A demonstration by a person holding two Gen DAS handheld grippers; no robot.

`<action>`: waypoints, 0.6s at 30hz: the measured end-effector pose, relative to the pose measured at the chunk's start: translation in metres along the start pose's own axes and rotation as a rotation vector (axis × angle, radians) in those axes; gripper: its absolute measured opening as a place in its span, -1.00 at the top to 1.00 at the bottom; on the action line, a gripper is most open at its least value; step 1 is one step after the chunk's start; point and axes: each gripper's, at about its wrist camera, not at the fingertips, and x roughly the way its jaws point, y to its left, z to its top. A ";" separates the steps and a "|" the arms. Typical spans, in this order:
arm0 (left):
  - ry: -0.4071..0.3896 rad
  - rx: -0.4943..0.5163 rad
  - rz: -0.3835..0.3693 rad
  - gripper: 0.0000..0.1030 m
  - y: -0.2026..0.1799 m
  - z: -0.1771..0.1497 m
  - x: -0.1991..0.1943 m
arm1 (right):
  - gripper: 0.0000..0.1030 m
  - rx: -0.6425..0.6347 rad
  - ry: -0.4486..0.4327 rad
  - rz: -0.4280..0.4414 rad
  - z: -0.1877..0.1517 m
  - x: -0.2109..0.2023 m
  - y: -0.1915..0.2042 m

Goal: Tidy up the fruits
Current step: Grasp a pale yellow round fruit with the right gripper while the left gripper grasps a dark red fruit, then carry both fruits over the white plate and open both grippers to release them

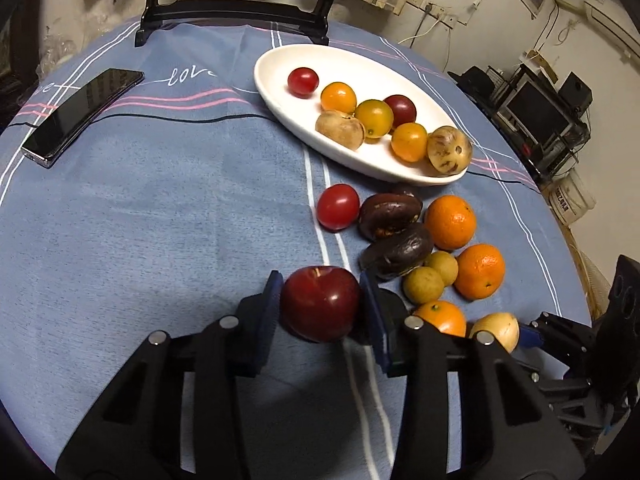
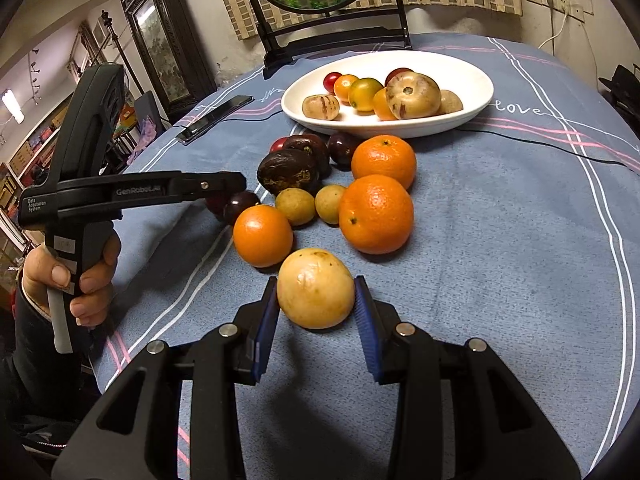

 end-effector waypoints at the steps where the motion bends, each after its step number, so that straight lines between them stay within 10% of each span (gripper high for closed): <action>1: 0.005 -0.006 -0.006 0.21 0.003 0.000 0.000 | 0.25 0.000 0.000 0.001 0.000 0.000 0.000; 18: -0.026 -0.002 0.143 0.23 -0.002 0.000 -0.005 | 0.25 0.005 -0.012 0.005 0.000 -0.003 -0.001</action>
